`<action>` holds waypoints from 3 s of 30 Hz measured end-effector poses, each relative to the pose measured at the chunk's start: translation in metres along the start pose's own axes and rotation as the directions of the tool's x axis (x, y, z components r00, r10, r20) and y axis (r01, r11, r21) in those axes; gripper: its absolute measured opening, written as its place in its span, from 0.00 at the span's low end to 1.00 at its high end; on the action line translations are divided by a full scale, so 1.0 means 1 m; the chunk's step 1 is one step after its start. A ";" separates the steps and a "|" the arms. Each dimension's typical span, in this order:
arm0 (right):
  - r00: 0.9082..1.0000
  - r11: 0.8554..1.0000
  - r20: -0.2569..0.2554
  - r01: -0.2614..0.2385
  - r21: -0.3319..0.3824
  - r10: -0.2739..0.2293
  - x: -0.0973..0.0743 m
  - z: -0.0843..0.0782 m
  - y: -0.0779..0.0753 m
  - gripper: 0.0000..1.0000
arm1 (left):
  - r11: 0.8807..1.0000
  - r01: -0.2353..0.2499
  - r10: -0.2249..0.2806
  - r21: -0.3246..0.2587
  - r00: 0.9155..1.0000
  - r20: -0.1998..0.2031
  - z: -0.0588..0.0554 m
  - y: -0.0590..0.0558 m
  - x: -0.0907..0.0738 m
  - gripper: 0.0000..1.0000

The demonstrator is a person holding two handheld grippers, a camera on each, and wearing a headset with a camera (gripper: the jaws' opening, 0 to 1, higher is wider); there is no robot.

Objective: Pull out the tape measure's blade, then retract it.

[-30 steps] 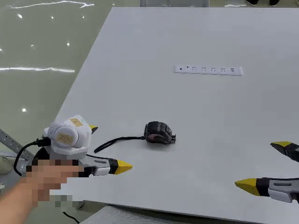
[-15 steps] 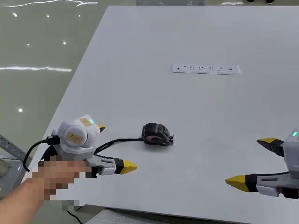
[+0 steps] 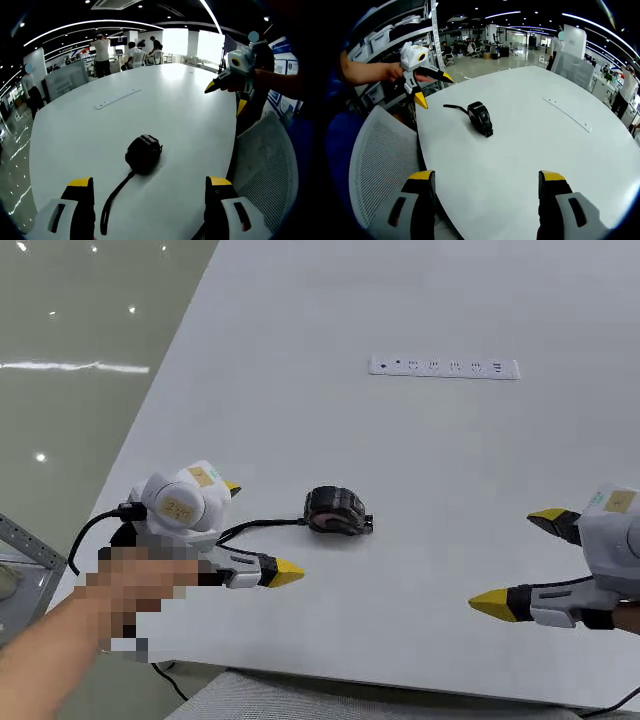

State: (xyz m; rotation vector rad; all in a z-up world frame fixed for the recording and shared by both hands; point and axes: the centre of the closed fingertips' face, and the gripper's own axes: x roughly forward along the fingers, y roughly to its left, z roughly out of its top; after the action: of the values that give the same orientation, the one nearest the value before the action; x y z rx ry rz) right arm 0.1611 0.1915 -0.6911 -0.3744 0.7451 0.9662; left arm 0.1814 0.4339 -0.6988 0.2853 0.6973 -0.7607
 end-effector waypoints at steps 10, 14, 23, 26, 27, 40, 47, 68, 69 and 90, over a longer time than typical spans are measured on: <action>0.999 0.998 -0.010 -0.039 -0.051 0.039 0.019 0.006 0.001 0.78 | 0.999 0.033 -0.033 0.033 0.999 -0.002 0.007 -0.002 0.016 0.85; 0.999 0.995 -0.012 -0.052 -0.082 0.051 0.026 0.010 0.000 0.76 | 0.998 0.042 -0.042 0.049 0.999 -0.004 0.009 -0.002 0.023 0.84; 0.997 0.990 -0.018 -0.080 -0.118 0.078 0.044 0.015 -0.001 0.73 | 0.995 0.064 -0.064 0.078 0.998 -0.005 0.019 -0.002 0.039 0.83; 0.996 0.987 -0.022 -0.092 -0.136 0.089 0.050 0.018 0.000 0.72 | 0.993 0.075 -0.074 0.088 0.997 -0.006 0.021 -0.003 0.046 0.82; 0.995 0.986 -0.024 -0.095 -0.138 0.093 0.052 0.018 0.000 0.72 | 0.993 0.077 -0.077 0.091 0.997 -0.007 0.021 -0.003 0.048 0.81; 0.989 0.969 -0.049 -0.149 -0.197 0.142 0.078 0.023 0.003 0.67 | 0.982 0.117 -0.114 0.148 0.993 -0.031 0.026 -0.001 0.074 0.77; 0.984 0.958 -0.058 -0.177 -0.226 0.168 0.094 0.024 0.002 0.64 | 0.970 0.140 -0.131 0.199 0.990 -0.059 0.025 -0.001 0.087 0.75; 0.967 0.907 -0.112 -0.254 -0.335 0.229 0.148 0.021 -0.001 0.52 | 0.938 0.191 -0.160 0.289 0.979 -0.127 0.015 0.003 0.110 0.66; 0.966 0.906 -0.113 -0.257 -0.336 0.232 0.150 0.022 -0.001 0.51 | 0.936 0.193 -0.160 0.295 0.978 -0.130 0.014 0.003 0.111 0.66; 0.956 0.882 -0.124 -0.292 -0.370 0.264 0.188 0.020 -0.005 0.39 | 0.898 0.231 -0.176 0.376 0.969 -0.173 0.014 0.003 0.126 0.57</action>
State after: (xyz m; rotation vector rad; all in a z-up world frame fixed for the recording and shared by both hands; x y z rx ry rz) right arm 0.2391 0.3140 -0.8116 -0.6600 0.6813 1.3861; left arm 0.2549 0.3622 -0.7725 0.6436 0.7051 -1.0929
